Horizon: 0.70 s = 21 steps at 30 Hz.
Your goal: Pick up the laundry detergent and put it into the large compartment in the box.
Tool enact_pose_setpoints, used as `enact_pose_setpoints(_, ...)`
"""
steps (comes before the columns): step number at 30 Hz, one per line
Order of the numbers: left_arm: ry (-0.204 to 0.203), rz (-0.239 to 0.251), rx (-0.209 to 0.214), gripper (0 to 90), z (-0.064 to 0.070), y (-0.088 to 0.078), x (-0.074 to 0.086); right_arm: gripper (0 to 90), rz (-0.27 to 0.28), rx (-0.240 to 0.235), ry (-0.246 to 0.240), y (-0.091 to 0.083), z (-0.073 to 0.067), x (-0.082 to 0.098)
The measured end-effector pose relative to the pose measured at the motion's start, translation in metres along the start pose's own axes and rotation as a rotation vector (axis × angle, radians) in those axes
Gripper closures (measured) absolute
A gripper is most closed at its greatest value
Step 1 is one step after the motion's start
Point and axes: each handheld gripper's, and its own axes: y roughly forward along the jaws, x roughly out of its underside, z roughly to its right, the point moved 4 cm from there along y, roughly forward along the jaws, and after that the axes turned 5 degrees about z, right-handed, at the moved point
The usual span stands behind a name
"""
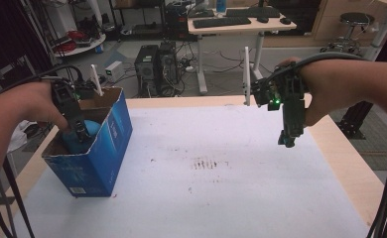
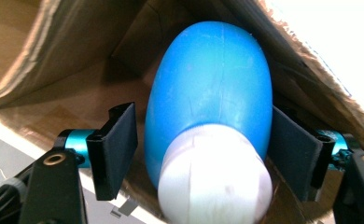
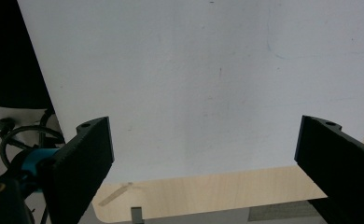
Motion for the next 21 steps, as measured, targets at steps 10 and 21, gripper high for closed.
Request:
enact_pose_setpoints(10,0.012,0.007,-0.027,21.3,0.004,-0.018,0.001,3.6,-0.004,-0.003,0.003,0.001,0.000,0.000)
enact_pose_setpoints(21,0.052,0.023,-0.045,16.7,0.011,-0.041,0.004,3.6,0.002,-0.003,-0.003,-0.001,0.000,0.001)
